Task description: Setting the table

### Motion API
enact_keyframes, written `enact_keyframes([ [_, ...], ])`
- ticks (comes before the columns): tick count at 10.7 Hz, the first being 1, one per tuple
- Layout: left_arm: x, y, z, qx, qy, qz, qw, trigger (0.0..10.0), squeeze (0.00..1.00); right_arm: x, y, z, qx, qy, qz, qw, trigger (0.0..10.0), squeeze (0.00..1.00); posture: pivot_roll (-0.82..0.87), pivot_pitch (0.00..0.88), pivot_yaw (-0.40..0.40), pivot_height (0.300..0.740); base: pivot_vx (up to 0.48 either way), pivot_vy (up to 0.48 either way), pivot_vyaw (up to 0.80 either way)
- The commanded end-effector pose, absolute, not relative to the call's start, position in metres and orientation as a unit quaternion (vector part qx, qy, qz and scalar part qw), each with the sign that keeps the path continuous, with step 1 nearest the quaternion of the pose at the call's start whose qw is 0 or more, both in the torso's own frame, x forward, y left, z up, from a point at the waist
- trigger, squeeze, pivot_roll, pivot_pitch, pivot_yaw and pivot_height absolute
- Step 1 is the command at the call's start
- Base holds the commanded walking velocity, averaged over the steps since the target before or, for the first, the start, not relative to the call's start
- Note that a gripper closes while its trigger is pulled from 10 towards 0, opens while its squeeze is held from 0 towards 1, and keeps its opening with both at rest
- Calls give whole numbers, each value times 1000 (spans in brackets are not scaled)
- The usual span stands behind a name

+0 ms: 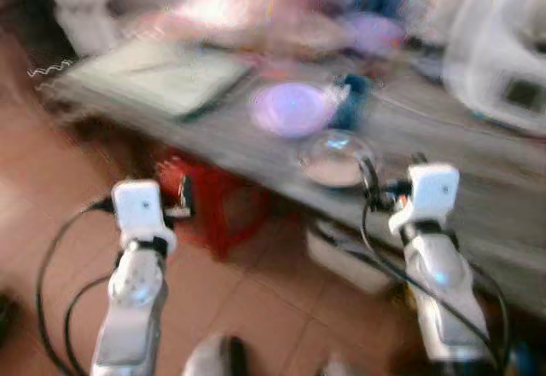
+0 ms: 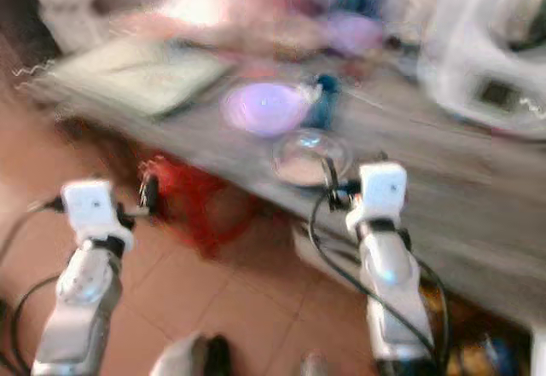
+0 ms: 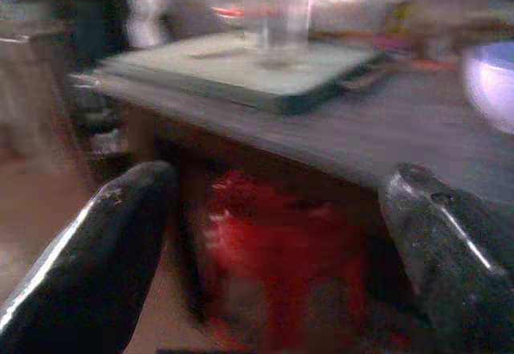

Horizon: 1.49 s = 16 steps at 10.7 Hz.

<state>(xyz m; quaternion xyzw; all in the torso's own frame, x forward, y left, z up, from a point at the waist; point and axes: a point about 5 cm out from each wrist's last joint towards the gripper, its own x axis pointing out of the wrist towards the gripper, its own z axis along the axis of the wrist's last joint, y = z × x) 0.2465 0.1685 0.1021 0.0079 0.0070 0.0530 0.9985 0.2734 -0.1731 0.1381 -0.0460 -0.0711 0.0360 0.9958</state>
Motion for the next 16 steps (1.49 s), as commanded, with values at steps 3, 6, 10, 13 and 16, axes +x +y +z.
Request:
enact_keyframes([
  [3, 249, 166, 102, 14, 5, 46, 999, 10000, 0, 271, -175, 134, -39, -60, 33, 997, 10000, 0, -1, 0, 50, 740, -261, 0, -267],
  [6, 249, 163, 102, 8, 4, 44, 999, 10000, 0, 273, -174, 138, -41, -63, 39, 996, 10000, 0, -10, 0, 41, 740, -264, 0, -800],
  [10, 249, 160, 101, 6, 4, 41, 999, 10000, 0, 272, -177, 139, -46, -61, 39, 996, 10000, 0, -16, 0, 35, 740, -267, 0, -752],
  [13, 245, 157, 104, 0, -9, 19, 1000, 10000, 0, 274, -176, 142, -53, -65, 41, 996, 10000, 0, -10, 0, 32, 740, 0, 0, -188],
  [16, 243, 149, 108, -15, -15, -7, 1000, 10000, 0, 275, -177, 144, -62, -64, 31, 996, 10000, 0, -12, 0, 31, 740, 0, -82, 0],
])
